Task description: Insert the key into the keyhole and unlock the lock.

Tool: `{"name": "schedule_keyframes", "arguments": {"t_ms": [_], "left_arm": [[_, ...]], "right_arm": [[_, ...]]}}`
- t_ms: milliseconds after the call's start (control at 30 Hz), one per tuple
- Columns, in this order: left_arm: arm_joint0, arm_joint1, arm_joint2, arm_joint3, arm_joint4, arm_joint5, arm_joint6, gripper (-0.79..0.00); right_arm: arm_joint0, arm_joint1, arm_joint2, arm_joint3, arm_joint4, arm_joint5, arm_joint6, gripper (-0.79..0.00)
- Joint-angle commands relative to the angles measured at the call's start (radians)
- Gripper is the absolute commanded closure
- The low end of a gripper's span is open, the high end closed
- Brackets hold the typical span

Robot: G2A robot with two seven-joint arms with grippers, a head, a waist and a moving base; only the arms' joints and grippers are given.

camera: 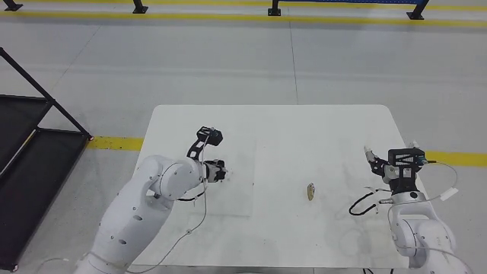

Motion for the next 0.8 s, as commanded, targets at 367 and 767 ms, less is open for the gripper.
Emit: {"name": "schedule_keyframes", "arguments": {"t_ms": [367, 767], "left_arm": [[0.083, 0.018, -0.252, 0.200, -0.809, -0.388, -0.042, 0.000], [0.046, 0.032, -0.305, 0.468, -1.224, -0.539, -0.191, 0.000]], "right_arm": [[0.000, 0.000, 0.000, 0.000, 0.000, 0.000, 0.000, -0.785], [0.000, 0.000, 0.000, 0.000, 0.000, 0.000, 0.000, -0.785]]}}
